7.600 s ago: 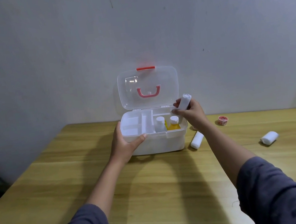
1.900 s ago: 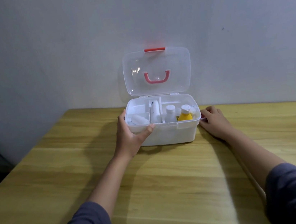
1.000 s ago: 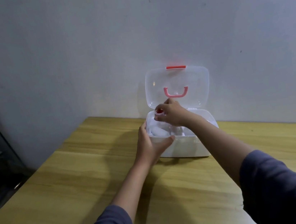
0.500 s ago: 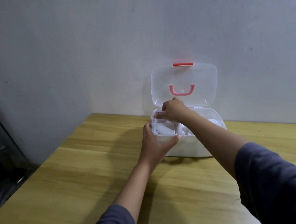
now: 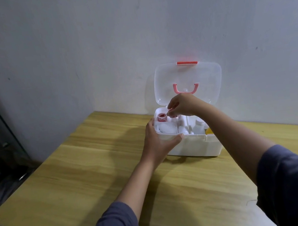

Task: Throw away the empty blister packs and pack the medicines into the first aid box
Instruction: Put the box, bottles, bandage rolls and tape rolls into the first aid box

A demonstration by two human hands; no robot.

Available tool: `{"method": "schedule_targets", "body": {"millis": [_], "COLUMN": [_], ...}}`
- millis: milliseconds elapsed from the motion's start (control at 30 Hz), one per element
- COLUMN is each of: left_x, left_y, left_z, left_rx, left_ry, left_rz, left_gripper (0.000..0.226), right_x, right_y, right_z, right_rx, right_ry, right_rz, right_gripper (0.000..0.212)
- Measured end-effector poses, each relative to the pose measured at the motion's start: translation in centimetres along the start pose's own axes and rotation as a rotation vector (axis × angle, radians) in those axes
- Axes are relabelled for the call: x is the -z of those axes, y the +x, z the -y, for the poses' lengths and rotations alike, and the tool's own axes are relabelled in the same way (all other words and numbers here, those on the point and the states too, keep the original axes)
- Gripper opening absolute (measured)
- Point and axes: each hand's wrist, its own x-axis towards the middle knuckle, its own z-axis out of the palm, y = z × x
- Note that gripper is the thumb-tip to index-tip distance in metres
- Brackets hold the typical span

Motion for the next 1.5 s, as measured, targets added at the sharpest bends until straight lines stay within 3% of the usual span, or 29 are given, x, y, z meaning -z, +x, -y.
{"method": "schedule_targets", "body": {"millis": [500, 767, 1067, 1233, 1500], "left_x": [-0.2, 0.0, -0.2, -0.1, -0.2], "left_y": [0.1, 0.0, 0.2, 0.2, 0.2], "left_z": [0.0, 0.0, 0.0, 0.1, 0.4], "left_rx": [0.018, 0.015, 0.024, 0.024, 0.016], "left_ry": [-0.001, -0.01, -0.009, 0.0, 0.008], "left_rz": [-0.007, 0.001, -0.003, 0.008, 0.011], "left_gripper": [0.095, 0.093, 0.099, 0.1, 0.101], "right_x": [-1.1, -0.4, -1.3, -0.7, -0.8], "right_y": [-0.2, -0.3, 0.0, -0.2, -0.4], "right_z": [0.4, 0.4, -0.1, -0.4, -0.6], "right_rx": [0.023, 0.031, 0.019, 0.0, 0.02], "right_ry": [-0.018, -0.041, -0.041, -0.017, 0.006], "right_rz": [-0.054, 0.043, -0.019, 0.041, -0.042], "right_gripper": [0.03, 0.03, 0.029, 0.035, 0.034]}}
